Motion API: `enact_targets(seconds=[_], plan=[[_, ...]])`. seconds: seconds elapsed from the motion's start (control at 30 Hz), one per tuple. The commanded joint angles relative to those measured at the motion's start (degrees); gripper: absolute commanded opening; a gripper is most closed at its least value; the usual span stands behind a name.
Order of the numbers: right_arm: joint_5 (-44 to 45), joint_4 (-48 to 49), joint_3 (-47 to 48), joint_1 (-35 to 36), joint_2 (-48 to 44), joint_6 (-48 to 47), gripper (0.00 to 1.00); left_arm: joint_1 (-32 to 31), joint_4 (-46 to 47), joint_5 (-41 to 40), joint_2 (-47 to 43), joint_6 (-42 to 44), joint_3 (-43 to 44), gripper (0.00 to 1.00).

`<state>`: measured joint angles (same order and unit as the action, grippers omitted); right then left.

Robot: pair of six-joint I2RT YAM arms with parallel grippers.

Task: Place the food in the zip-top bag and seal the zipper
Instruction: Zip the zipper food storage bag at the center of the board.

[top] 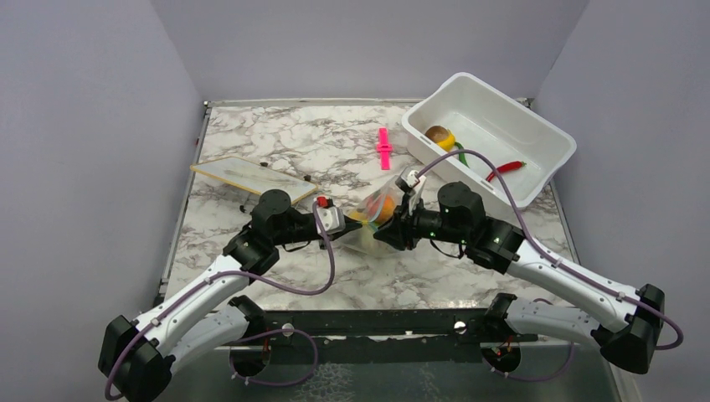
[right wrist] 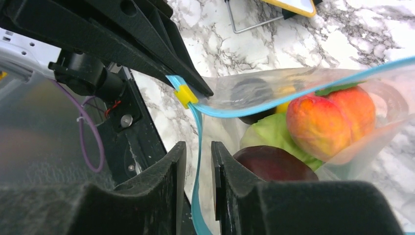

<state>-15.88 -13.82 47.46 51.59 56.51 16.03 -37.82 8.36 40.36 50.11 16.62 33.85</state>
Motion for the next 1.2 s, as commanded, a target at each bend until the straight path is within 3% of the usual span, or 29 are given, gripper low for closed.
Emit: enact_targets(seconds=[0.0,0.1,0.3,0.5,0.8,1.17], plan=[[-1.00,-2.73,4.98,0.35,-1.78,-5.58,0.30,0.05,2.41,3.13,-2.23,-0.03,-1.13,0.00],[-3.55,-2.19,6.03,0.35,-2.28,-10.53,0.38,0.12,4.24,3.77,-2.99,-0.80,-2.29,0.00],[-16.30,6.39,3.72,0.35,-2.31,-23.40,0.36,0.05,4.83,4.02,-2.64,-2.29,-2.04,0.00],[-19.63,5.79,5.66,0.34,2.34,-32.74,0.35,0.12,4.88,3.41,-2.85,-3.43,-1.94,0.00],[-16.16,6.07,5.51,0.35,5.09,-38.26,0.31,0.12,4.56,3.83,-3.45,-3.19,-2.09,0.00],[-15.15,6.88,5.33,0.35,7.05,-40.72,0.33,0.12,4.28,4.28,-3.35,-2.59,-2.19,0.00]])
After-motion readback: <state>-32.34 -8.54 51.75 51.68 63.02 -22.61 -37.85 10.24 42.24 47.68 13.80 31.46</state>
